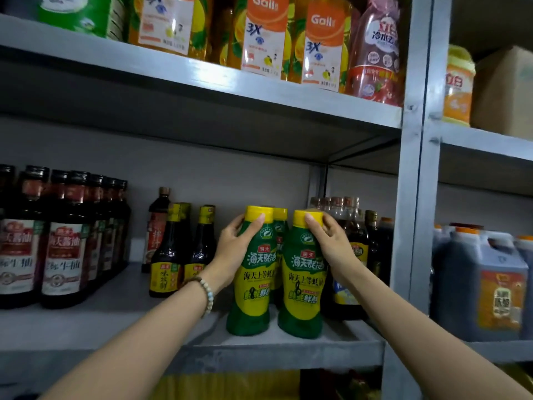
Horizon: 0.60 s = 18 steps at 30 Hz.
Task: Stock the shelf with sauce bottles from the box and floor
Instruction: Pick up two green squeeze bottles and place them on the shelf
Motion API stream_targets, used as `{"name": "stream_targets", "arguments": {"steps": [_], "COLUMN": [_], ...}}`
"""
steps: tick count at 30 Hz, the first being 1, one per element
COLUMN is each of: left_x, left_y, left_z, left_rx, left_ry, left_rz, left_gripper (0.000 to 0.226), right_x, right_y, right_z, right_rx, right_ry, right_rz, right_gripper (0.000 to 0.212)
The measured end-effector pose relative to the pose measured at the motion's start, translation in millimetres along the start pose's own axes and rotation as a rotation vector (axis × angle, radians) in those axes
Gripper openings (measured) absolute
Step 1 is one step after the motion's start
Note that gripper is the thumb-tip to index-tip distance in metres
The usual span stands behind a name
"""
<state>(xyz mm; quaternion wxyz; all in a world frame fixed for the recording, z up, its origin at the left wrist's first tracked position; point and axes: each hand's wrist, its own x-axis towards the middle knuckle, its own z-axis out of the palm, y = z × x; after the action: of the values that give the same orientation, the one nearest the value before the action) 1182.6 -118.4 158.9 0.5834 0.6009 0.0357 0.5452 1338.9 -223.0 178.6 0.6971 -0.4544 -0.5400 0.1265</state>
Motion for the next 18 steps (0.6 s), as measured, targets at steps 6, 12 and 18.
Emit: {"name": "stream_targets", "arguments": {"steps": [6,12,18], "left_x": [-3,-23,-44], "left_y": [2,-4,-21], "left_z": [-2,-37,-58], "left_rx": [0.203,0.574,0.622], "left_ry": [-0.031,-0.155,-0.206], "left_rz": [0.025,-0.072,-0.329], "left_gripper": [0.023,0.046,0.059], "right_x": [-2,-23,-49], "right_y": [10,36,69], "right_z": [-1,-5,-26], "right_rx": [0.045,0.018,-0.075], "right_ry": [-0.028,-0.034,-0.105], "right_rz": [0.029,0.042,0.110], "right_gripper": [0.040,0.046,0.054]}}
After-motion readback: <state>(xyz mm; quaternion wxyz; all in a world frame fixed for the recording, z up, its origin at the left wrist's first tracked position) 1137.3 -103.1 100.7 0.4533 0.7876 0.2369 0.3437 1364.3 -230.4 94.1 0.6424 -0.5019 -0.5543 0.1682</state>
